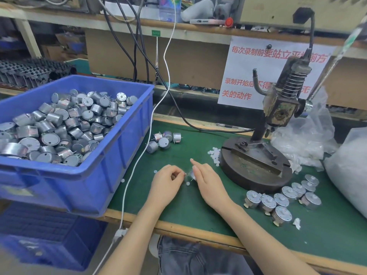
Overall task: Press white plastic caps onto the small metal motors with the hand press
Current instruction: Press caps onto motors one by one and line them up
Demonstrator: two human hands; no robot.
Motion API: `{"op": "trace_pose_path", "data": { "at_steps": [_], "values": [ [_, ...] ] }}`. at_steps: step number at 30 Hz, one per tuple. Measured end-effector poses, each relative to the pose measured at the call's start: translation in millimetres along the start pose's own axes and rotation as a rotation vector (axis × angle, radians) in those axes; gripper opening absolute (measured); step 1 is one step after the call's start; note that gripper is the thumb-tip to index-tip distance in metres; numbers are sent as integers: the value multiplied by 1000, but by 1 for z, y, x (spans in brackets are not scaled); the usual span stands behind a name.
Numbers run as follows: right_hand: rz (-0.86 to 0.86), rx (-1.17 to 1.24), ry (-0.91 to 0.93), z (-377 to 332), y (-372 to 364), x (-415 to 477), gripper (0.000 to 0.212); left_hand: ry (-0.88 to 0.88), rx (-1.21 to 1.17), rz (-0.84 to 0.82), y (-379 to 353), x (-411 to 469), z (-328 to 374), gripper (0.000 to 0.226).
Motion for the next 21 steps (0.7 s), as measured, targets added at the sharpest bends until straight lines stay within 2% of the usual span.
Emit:
{"op": "trace_pose_path", "data": {
  "at_steps": [2, 16, 21],
  "values": [
    [-49, -52, 25, 0, -3, 0, 41, 8, -27, 19, 1, 0, -1, 14],
    [-97, -231, 42, 4, -11, 2, 46, 30, -44, 32, 5, -4, 5, 16],
    [-109, -324, 118, -4, -9, -1, 48, 51, -60, 37, 6, -8, 6, 16]
  ]
}}
Point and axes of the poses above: each hand's wrist, its own x-axis towards the middle knuckle, its own y-axis out of the back of the hand, z = x × y, the point moved 1 cm from there along x, towards the middle knuckle, and after that the axes turned 6 degrees about y, right-handed, at the moved point
